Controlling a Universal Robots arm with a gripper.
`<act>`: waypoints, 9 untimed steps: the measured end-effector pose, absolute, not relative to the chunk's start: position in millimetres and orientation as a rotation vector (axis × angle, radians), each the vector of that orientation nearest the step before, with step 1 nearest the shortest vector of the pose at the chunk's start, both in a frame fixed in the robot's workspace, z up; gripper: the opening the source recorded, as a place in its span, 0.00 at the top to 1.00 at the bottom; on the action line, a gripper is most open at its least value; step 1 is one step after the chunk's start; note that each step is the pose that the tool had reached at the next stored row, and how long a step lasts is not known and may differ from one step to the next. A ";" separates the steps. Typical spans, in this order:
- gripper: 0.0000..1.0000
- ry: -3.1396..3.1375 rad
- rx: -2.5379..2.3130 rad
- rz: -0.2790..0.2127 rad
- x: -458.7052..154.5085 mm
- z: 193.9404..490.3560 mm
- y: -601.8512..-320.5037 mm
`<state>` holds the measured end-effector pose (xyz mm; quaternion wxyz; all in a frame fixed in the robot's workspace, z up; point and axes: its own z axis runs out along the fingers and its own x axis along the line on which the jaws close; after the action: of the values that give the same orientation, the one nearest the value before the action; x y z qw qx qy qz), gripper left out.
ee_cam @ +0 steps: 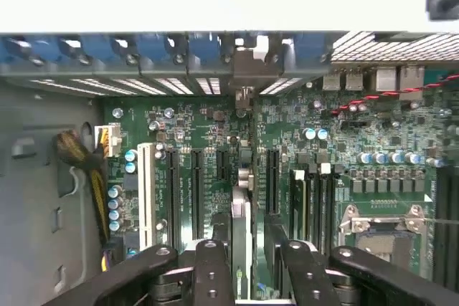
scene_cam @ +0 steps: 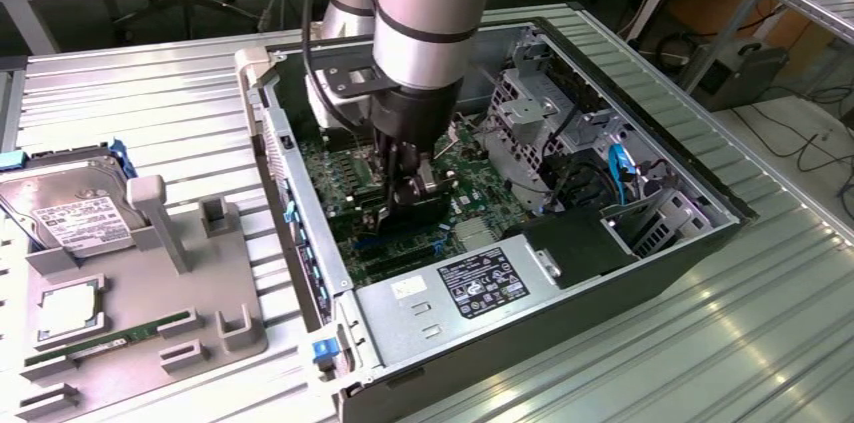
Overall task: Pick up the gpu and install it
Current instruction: 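Press down on the gpu until it lock into place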
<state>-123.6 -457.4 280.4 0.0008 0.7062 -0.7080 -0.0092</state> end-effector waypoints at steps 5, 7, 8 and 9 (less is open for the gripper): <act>0.89 -2.222 2.216 -0.027 -133.5 269.2 -449.5; 0.89 -2.223 2.217 -0.027 -133.6 278.9 -449.5; 0.89 -2.222 2.216 -0.027 -133.7 284.1 -449.7; 0.89 -2.222 2.217 -0.027 -133.6 289.5 -449.6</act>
<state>-133.6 -449.6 289.5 0.0013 0.7061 -0.7080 -0.0085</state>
